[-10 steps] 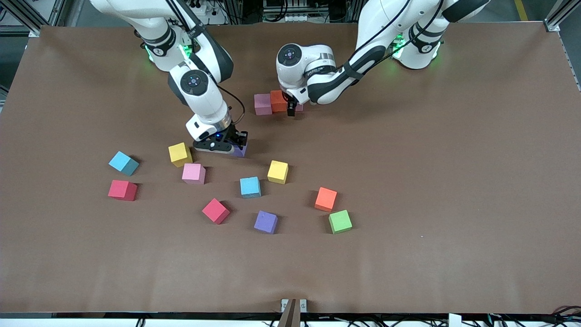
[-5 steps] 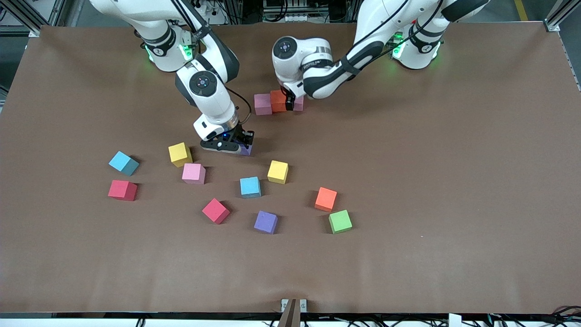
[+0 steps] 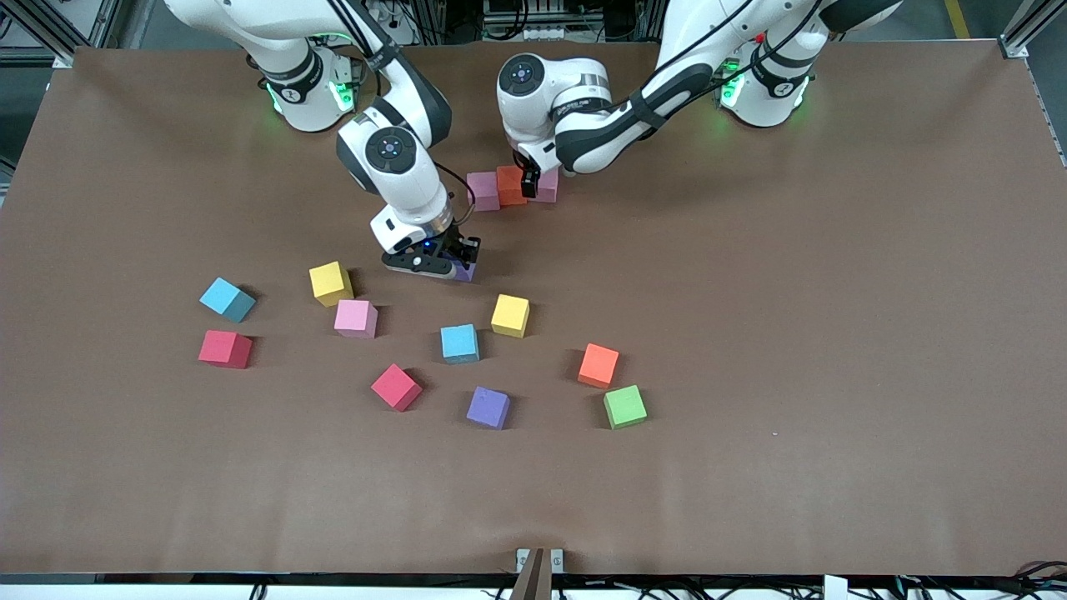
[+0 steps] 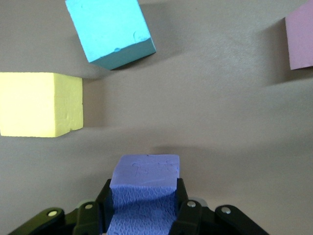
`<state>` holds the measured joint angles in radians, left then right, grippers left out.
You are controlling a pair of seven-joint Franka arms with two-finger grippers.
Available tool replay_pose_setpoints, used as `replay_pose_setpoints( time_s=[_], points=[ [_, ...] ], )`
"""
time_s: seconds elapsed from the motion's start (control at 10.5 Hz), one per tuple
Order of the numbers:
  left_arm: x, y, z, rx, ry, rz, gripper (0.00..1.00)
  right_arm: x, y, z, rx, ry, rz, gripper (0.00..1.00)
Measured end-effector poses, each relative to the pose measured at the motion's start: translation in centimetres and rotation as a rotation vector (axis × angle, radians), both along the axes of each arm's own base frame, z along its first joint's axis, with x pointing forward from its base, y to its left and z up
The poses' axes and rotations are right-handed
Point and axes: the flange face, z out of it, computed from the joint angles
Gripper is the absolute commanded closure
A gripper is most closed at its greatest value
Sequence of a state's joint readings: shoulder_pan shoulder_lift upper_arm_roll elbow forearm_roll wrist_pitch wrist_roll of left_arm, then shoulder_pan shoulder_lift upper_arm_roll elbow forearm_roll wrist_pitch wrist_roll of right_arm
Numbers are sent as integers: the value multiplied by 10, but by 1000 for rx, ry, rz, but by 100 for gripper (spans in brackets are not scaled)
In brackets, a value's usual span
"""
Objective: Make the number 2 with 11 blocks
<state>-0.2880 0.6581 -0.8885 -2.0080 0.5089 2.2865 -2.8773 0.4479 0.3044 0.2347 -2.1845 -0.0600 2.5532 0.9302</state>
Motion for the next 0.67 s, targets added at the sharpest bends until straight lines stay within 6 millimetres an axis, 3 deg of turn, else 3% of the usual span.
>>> replay_pose_setpoints(
  time_s=[0.29,0.67],
  points=[
    [10,-2,24,7,-4,-7,0,-3,24,3,1,12,-13,100],
    [54,16,54,7,-48,24,0,-29,79,-3,5,41,-67,100]
  ],
)
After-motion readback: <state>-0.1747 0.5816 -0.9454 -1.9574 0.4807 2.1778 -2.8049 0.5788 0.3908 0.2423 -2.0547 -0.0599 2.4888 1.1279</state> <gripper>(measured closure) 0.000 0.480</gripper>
